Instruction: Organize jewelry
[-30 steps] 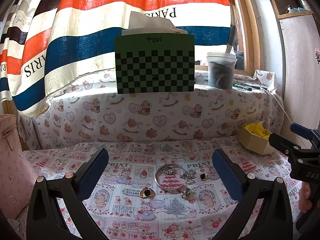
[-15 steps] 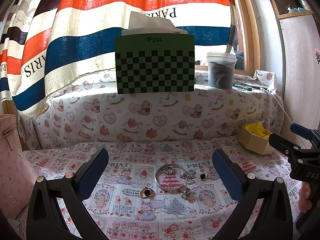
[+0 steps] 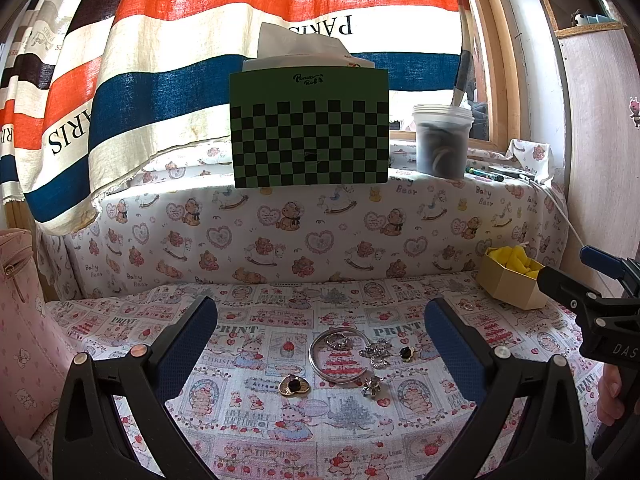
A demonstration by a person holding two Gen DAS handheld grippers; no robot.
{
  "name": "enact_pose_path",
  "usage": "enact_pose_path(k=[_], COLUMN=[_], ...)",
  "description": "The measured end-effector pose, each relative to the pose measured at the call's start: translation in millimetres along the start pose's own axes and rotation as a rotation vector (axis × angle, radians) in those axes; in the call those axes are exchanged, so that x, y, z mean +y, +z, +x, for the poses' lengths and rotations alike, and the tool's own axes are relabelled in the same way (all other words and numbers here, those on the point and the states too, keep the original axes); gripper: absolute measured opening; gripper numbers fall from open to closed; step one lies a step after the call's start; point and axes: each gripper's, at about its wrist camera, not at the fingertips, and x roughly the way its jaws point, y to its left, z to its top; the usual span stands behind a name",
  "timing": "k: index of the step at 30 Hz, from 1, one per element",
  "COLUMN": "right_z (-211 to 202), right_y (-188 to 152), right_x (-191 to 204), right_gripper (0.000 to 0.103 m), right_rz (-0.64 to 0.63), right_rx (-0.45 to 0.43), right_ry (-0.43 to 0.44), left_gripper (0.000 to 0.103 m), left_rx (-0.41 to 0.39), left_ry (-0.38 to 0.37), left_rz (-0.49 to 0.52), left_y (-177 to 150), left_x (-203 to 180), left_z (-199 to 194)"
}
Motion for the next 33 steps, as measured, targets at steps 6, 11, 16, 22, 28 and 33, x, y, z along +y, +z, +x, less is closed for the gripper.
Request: enact_pose_path(k=[6, 11, 16, 22, 28, 33], right_z=[0.1, 0.3, 0.3, 0.0, -0.1, -0.5], right_y=[0.1, 0.1, 0.1, 0.0, -0.1, -0.2], right_x=[0.0, -0.1, -0.2, 0.1, 0.4, 0.8], right_gripper=[0.103, 0.103, 0.103, 0.103, 0.103, 0.103], right_rz=[0.000, 0.000, -0.001, 0.000, 0.000, 0.000], right_rx=[0.000, 0.003, 0.002, 0.003, 0.002, 0.002], right_ry=[0.000, 0.000, 0.001, 0.000, 0.000, -0.001], left_gripper=[0.103, 0.103, 0.103, 0.103, 0.103, 0.103], left_rx=[0.000, -0.006, -0.010, -0.002, 0.006, 0.004], left_ry=[0.000, 0.001, 0.000, -0.005, -0.004, -0.005], left_rz=[0.000, 0.005, 0.010, 0.007, -0.002, 0.002], left_y=[0.1, 0.3, 1.5, 2.6, 2.9, 2.7], left_x=[-0.1, -0.8, -1.6, -1.6, -0.8, -0.8], left_z=[0.0, -0.9, -1.8, -1.4, 0.7, 0.9])
